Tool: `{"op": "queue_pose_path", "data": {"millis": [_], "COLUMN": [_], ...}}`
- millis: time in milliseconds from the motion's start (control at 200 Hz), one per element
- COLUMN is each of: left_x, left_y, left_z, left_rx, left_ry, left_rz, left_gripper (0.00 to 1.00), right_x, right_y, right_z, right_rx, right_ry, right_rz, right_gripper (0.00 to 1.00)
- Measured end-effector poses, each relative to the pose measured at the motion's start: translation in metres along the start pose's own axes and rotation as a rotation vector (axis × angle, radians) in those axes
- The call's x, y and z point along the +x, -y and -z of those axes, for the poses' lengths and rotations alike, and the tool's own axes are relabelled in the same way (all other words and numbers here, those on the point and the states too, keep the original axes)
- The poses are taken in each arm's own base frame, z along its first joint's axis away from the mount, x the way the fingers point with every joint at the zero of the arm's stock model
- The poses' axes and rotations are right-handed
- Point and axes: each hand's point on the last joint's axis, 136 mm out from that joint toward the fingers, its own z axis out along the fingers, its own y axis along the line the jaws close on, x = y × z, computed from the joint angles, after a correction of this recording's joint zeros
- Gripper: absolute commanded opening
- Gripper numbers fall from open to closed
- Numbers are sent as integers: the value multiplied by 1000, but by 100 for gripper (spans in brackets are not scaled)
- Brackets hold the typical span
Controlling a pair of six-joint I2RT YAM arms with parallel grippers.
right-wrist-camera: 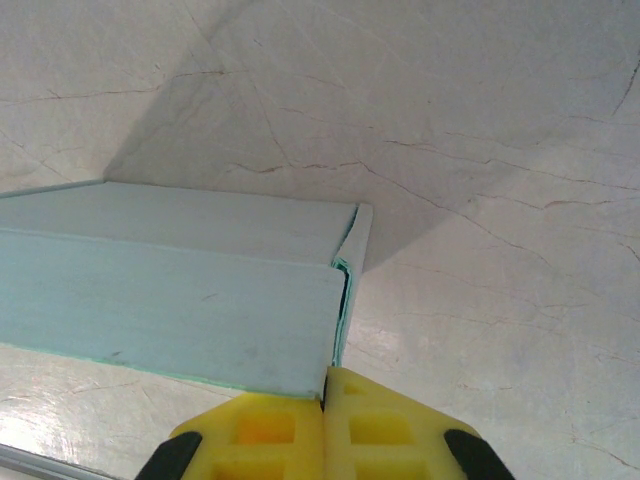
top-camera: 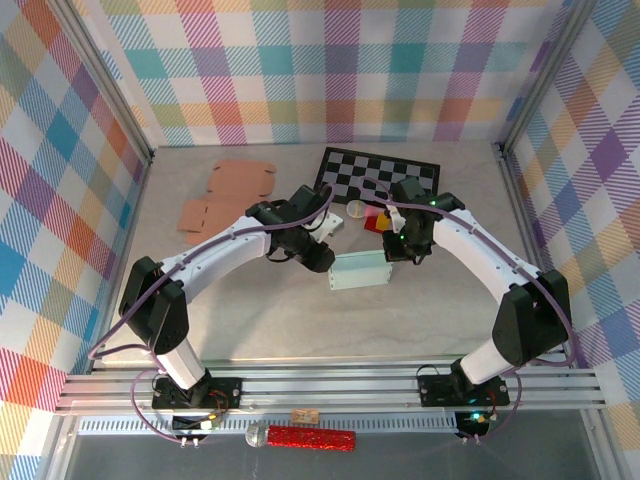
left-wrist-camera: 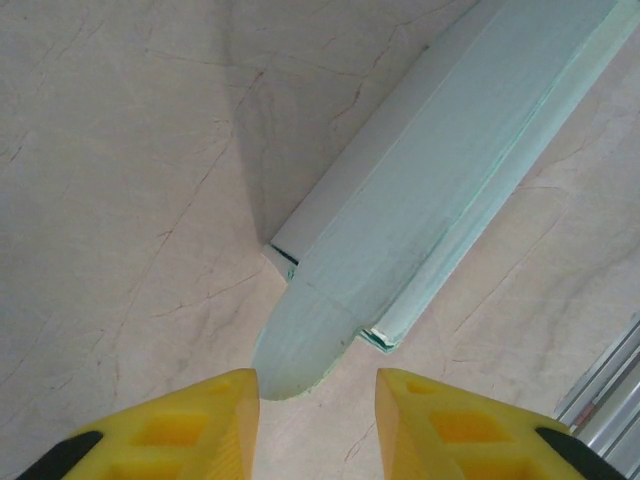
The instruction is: Fold the paper box
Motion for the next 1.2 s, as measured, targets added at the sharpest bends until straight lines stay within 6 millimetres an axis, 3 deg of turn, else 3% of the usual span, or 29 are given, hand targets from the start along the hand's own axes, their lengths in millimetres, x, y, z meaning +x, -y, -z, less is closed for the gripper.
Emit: {"op": "queue_pose_path", "data": {"millis": [440, 765, 1200], "left_x": [1, 0, -6], "left_y": [0, 2, 2], "left_z": [-9, -13, -13], "left_rx": [-15, -24, -26], "left_ry": [-22, -26, -22], "left_rz": [0, 24, 186], "left_gripper": [18, 1, 0], "right_x": [-1, -1, -2], "right_y": [0, 0, 0], "right_z": [0, 0, 0], "right_rx": [0, 0, 4], "right_ry": [-1, 0, 2], "right_rz": [0, -1, -34], "right_gripper": [0, 0, 0]}}
